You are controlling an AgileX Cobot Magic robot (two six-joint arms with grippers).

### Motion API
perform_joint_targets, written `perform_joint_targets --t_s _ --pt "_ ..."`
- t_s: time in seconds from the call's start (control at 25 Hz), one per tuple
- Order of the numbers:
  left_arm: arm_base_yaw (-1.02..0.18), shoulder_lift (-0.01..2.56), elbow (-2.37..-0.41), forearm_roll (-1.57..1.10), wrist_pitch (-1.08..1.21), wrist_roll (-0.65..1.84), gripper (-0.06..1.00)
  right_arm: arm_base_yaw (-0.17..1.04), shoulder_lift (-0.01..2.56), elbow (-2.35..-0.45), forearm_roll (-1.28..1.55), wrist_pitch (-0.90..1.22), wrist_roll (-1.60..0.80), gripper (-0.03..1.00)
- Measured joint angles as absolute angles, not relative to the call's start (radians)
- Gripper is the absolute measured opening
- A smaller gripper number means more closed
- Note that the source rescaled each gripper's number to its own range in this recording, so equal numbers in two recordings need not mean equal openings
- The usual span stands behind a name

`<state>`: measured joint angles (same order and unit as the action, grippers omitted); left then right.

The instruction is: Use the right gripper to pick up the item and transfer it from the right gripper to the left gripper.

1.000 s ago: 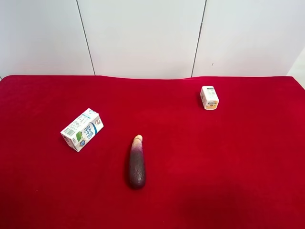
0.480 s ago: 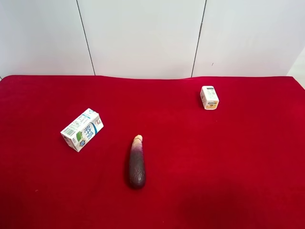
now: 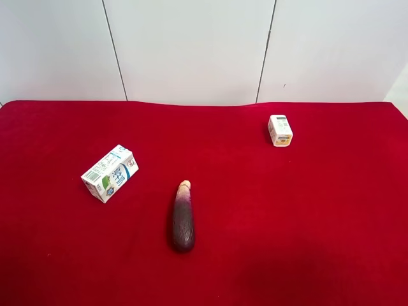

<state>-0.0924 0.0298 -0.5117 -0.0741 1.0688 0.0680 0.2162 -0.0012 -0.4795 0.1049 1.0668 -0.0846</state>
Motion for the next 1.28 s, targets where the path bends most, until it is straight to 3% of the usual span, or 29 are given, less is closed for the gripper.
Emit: perform_joint_targets --t_s 0.16,0.4,0.72,1.28 --pt "-0.006 -0.004 -0.510 -0.074 1.068 0.068 1.00 0.216 -0.001 -0.480 0.105 1.067 -0.085 1.00" --pt "0.001 -0.005 -0.510 -0.075 1.068 0.068 1.00 0.204 -0.001 -0.480 0.106 1.067 -0.083 1.00" --pt "0.001 -0.005 -0.510 -0.075 1.068 0.068 1.00 0.004 -0.001 -0.480 0.106 1.067 -0.083 1.00" --pt "0.001 -0.005 -0.510 -0.075 1.068 0.068 1.00 -0.003 -0.001 -0.480 0.106 1.067 -0.083 1.00"
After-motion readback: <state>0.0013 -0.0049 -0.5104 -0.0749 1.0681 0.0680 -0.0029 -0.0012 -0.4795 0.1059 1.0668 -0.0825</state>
